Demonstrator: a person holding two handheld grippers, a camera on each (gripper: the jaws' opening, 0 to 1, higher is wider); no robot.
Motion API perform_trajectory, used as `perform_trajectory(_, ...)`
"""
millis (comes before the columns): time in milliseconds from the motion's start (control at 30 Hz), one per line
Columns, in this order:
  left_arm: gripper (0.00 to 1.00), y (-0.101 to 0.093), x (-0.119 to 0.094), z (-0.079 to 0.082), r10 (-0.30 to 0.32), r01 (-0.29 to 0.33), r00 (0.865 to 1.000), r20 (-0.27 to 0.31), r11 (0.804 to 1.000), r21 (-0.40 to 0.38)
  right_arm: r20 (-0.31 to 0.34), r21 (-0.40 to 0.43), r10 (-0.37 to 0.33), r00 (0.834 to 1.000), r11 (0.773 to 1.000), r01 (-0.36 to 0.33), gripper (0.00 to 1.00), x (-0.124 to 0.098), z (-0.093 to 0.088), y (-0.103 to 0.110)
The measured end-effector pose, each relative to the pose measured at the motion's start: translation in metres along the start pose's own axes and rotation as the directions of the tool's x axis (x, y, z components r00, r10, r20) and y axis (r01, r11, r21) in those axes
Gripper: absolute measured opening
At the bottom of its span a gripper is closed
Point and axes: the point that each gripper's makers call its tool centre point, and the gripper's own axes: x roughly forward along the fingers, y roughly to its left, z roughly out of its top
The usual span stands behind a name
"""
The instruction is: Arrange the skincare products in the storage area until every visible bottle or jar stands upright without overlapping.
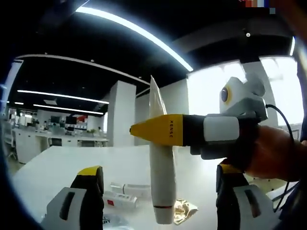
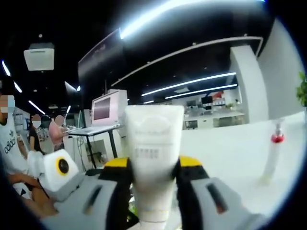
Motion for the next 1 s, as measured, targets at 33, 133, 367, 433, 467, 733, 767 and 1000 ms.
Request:
perform_trajectory(33,0.99,0.000,0.000,0.000,-0.001,0.001,1.000,0.003,1.000,0.009,0.002,0.001,0.002,1.000,1.000,-0.002,0.36,0.000,0.000,0.000)
perform_trajectory(133,0.99,0.000,-0.001,-0.001,0.000,0.000,1.000,0.002,1.000,0.002,-0.004,0.002,0.005,1.000,1.000,-0.005,0.36,0.001,-0.001,-0.001)
perform_trajectory(367,1.00,0.004,-0.004,-0.007,-0.005,0.005,1.000,-0.018,1.000,-0.011,-0.005,-0.007,-0.004,1.000,1.000,0.004,0.35,-0.001,-0.001,-0.003)
perform_trajectory(433,1.00,0.006,-0.006,-0.009,-0.001,0.001,1.000,-0.022,1.000,-0.011,-0.005,-0.010,-0.009,1.000,1.000,0.009,0.35,-0.002,-0.001,-0.005)
perform_trajectory(467,1.00,0.008,-0.008,-0.009,0.002,-0.002,1.000,-0.026,1.000,-0.010,-0.006,-0.012,-0.014,1.000,1.000,0.014,0.35,-0.002,-0.001,-0.007)
perform_trajectory(733,1.00,0.016,-0.014,-0.014,0.017,-0.018,0.999,-0.043,1.000,-0.016,-0.001,-0.051,-0.068,0.998,0.996,0.067,0.35,-0.008,0.003,-0.021)
perform_trajectory(767,1.00,0.016,-0.014,-0.014,0.018,-0.019,0.999,-0.045,1.000,-0.017,0.001,-0.051,-0.080,0.997,0.996,0.080,0.35,-0.010,0.004,-0.025)
perform_trajectory(1000,1.00,0.013,-0.016,-0.013,0.020,-0.020,0.999,-0.051,1.000,0.002,0.015,-0.047,-0.138,0.990,0.989,0.139,0.35,-0.018,0.007,-0.045)
